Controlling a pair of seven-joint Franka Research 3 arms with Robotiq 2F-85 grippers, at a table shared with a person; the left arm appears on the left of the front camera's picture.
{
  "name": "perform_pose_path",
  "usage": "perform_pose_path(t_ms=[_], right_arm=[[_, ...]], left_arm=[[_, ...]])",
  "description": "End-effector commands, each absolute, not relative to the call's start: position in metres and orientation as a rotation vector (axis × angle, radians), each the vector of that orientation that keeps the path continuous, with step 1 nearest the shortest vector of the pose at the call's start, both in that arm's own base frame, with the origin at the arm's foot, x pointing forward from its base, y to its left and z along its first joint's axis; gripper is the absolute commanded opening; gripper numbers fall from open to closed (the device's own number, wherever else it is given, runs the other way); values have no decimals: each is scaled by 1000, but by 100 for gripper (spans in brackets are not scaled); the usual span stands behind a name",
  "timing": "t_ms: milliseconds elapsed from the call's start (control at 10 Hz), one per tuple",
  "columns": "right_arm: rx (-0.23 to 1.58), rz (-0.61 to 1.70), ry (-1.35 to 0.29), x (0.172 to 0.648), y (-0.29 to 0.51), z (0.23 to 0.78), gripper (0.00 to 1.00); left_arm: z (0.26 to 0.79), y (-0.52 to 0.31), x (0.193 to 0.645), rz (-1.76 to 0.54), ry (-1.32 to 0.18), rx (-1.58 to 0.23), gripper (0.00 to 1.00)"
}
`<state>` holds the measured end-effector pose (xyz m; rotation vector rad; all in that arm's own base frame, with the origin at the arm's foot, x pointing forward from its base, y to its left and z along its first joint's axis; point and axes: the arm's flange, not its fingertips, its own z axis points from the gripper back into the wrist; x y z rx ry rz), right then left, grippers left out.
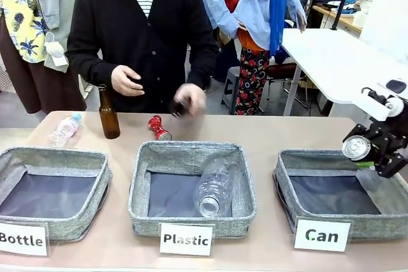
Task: Sort the can waste into the basket.
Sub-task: Pick up the can waste from the table and place it in the right Fabric basket.
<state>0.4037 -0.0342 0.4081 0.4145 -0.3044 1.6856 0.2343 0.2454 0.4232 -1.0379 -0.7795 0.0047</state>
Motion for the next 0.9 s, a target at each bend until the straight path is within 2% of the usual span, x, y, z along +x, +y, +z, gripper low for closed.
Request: perform_pose_path(t_ms=[0, 100, 400, 500, 600, 800], right_arm=[[405, 1644, -289, 404, -36, 406, 59], [407, 1645, -293, 405, -36, 405, 99], [409, 1634, -296, 408, -39, 404, 100], [408, 1627, -289, 408, -39, 403, 92], [411, 1627, -287, 410, -39, 403, 100], [416, 1615, -275, 412, -39, 403, 100]], left_arm=[[424, 246, 235, -12, -807, -1041, 100], [424, 246, 235, -12, -807, -1041, 100], [424, 246, 235, -12, -807, -1041, 100], [424, 246, 235, -12, -807, -1041, 100], [424, 246, 235, -12, -807, -1041, 100], [424, 246, 235, -12, -807, -1041, 100]])
